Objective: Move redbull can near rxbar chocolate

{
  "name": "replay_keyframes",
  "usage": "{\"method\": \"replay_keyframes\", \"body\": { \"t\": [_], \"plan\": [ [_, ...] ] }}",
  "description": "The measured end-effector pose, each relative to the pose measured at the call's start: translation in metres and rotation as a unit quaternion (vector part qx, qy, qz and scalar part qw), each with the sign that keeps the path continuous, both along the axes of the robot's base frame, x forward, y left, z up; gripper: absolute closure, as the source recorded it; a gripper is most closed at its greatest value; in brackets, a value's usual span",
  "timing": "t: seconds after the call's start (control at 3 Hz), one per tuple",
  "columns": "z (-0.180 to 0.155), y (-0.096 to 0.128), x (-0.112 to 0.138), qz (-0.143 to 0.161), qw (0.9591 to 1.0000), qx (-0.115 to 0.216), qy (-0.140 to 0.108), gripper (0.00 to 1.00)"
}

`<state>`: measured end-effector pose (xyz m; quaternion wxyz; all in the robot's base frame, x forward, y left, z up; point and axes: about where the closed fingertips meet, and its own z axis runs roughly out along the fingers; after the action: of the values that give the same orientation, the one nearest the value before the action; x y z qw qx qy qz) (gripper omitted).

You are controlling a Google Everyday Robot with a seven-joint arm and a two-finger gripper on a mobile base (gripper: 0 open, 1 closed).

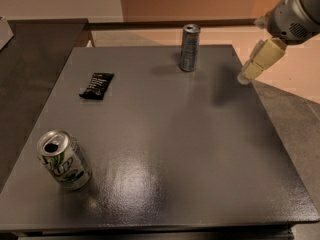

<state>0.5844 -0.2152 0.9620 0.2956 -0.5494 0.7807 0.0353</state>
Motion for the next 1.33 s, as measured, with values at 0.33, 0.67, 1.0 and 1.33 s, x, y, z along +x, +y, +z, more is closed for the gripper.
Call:
{"method": "replay_keyframes", "body": {
  "t": [0.33,0.67,1.0,1.33],
  "plan": [
    [0.001,0.009,0.046,-0.01,0.999,0.037,-0.024,0.0],
    [-0.003,0.023,0.083,-0.015,0.9963,0.079,-0.032,0.0],
    [-0.01,0.043,0.107,-0.01,0.9929,0.115,-0.027,0.0],
    [-0.018,0.064,0.12,0.001,0.9899,0.14,-0.018,0.0]
  ]
}}
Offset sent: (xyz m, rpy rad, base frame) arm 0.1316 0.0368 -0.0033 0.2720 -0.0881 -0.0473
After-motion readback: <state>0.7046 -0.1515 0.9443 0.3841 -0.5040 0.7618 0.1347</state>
